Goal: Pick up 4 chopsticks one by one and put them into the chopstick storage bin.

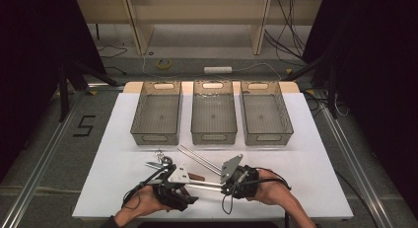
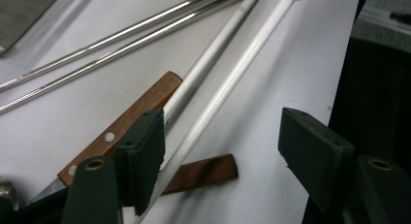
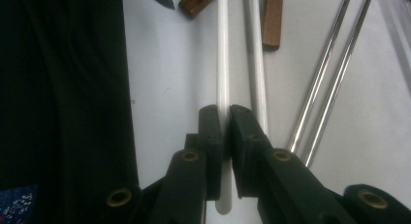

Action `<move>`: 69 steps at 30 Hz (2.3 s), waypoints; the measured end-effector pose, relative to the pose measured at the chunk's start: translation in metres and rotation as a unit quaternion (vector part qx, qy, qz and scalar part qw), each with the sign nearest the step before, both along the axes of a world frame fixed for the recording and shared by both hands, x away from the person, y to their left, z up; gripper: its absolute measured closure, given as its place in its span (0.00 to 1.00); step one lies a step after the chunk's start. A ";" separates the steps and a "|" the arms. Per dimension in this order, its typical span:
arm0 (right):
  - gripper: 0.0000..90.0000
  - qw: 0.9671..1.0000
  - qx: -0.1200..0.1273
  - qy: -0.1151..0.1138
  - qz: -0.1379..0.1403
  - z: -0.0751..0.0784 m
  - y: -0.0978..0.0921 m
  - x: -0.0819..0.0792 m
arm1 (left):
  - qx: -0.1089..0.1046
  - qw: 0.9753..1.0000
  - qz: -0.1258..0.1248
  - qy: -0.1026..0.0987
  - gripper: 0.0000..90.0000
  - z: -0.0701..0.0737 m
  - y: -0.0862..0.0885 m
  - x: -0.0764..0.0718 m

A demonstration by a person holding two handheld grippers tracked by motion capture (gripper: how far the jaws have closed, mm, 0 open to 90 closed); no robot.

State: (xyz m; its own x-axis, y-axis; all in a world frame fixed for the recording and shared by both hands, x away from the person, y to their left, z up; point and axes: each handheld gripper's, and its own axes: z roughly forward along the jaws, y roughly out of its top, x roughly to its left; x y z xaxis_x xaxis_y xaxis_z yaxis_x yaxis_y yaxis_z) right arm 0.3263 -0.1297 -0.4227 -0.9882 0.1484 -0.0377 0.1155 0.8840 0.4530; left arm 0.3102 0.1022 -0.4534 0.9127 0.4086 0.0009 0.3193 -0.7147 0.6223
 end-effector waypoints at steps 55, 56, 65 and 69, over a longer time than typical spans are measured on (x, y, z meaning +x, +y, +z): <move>0.35 0.937 0.273 -0.048 -0.214 0.002 -0.049 0.006 | 0.022 0.998 0.054 0.002 0.94 0.021 0.028 0.011; 0.35 0.936 0.274 -0.049 -0.216 0.001 -0.049 0.006 | 0.020 0.998 0.059 0.002 0.94 0.022 0.029 0.012; 0.34 0.930 0.285 -0.054 -0.227 0.000 -0.055 0.001 | -0.022 0.993 0.116 -0.008 0.94 0.038 0.047 0.035; 0.33 0.929 0.285 -0.054 -0.228 -0.001 -0.055 -0.001 | -0.036 0.989 0.145 -0.011 0.94 0.046 0.057 0.049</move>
State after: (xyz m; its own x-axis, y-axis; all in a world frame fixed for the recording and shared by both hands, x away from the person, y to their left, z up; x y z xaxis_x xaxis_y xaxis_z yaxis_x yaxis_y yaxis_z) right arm 0.3255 -0.1850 -0.4240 -0.8129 0.5769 0.0795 0.3448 0.3667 0.8641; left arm 0.3592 0.1587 -0.4079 0.7570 0.6531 -0.0192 0.4905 -0.5487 0.6770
